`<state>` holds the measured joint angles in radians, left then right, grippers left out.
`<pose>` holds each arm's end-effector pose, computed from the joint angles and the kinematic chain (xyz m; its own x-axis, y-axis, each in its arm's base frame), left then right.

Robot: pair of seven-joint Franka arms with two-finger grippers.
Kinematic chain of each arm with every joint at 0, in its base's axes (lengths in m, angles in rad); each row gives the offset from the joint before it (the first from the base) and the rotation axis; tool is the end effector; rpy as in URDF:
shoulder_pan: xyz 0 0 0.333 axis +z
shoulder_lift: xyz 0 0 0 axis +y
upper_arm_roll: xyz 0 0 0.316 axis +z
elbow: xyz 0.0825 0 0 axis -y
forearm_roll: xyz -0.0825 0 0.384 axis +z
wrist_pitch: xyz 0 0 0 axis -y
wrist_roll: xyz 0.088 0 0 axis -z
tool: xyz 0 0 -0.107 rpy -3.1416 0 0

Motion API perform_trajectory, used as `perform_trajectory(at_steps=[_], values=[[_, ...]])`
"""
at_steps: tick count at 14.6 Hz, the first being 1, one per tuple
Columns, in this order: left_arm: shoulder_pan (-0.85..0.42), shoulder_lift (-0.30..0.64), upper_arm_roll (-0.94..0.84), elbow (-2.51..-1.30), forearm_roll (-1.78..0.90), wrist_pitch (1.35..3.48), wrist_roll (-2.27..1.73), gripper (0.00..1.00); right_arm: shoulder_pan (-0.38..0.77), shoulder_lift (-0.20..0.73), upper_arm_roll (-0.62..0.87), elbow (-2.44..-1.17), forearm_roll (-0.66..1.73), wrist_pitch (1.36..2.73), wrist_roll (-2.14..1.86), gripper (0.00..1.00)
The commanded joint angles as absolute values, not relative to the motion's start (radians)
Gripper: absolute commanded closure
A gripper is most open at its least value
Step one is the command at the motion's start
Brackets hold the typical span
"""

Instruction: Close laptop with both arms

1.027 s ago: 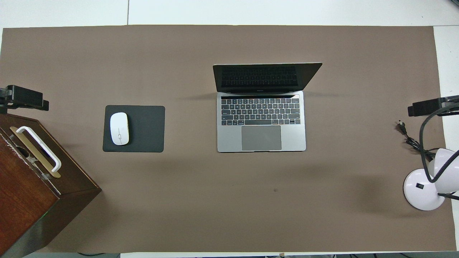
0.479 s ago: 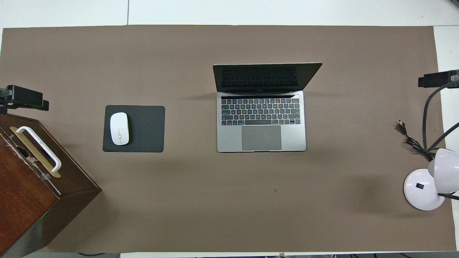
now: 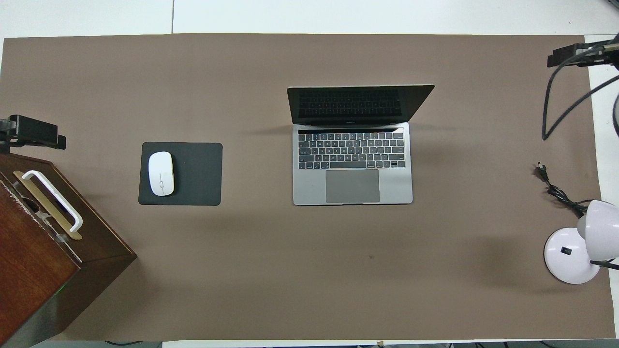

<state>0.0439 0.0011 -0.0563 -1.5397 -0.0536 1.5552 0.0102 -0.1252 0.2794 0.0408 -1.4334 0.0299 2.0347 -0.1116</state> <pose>0.5536 -0.0127 0.6373 0.9996 -0.0234 0.0150 -0.0242 -0.9983 0.0535 0.6730 -0.0590 0.5678 0.9477 0.0131 0.3188 0.0156 -0.9999 -0.0054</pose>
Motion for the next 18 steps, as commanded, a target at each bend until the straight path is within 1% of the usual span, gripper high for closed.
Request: perform_trajectory(at_steps=[1,3,4,6,8,9,10,14,18], values=[[0.046,-0.029,-0.054,-1.585,-0.057,1.578,0.003,0.00,-0.127,0.449,0.055,-1.240,0.005,2.043,-0.124,1.00],[0.046,-0.029,-0.054,-1.589,-0.057,1.580,0.000,0.00,-0.106,0.538,0.054,-1.140,0.000,2.058,-0.121,1.00],[0.043,-0.034,-0.055,-1.597,-0.057,1.582,0.003,0.11,-0.088,0.567,0.051,-1.118,-0.002,2.087,-0.118,1.00],[0.044,-0.046,-0.055,-1.621,-0.057,1.598,0.003,0.38,-0.045,0.610,0.048,-1.071,-0.003,2.098,-0.085,1.00],[0.044,-0.051,-0.055,-1.638,-0.057,1.634,0.003,0.74,0.020,0.630,0.044,-1.048,-0.037,2.100,0.053,1.00],[0.044,-0.054,-0.055,-1.646,-0.057,1.640,0.003,0.90,0.070,0.644,0.041,-1.031,-0.095,2.102,0.119,1.00],[0.046,-0.054,-0.055,-1.647,-0.057,1.643,0.009,1.00,0.112,0.655,0.040,-1.008,-0.145,2.100,0.179,1.00],[0.040,-0.066,-0.058,-1.684,-0.058,1.721,0.003,1.00,0.237,0.669,0.020,-1.003,-0.202,2.094,0.360,1.00],[0.034,-0.104,-0.063,-1.788,-0.066,1.819,0.009,1.00,0.339,0.678,-0.006,-1.006,-0.227,2.086,0.475,1.00]])
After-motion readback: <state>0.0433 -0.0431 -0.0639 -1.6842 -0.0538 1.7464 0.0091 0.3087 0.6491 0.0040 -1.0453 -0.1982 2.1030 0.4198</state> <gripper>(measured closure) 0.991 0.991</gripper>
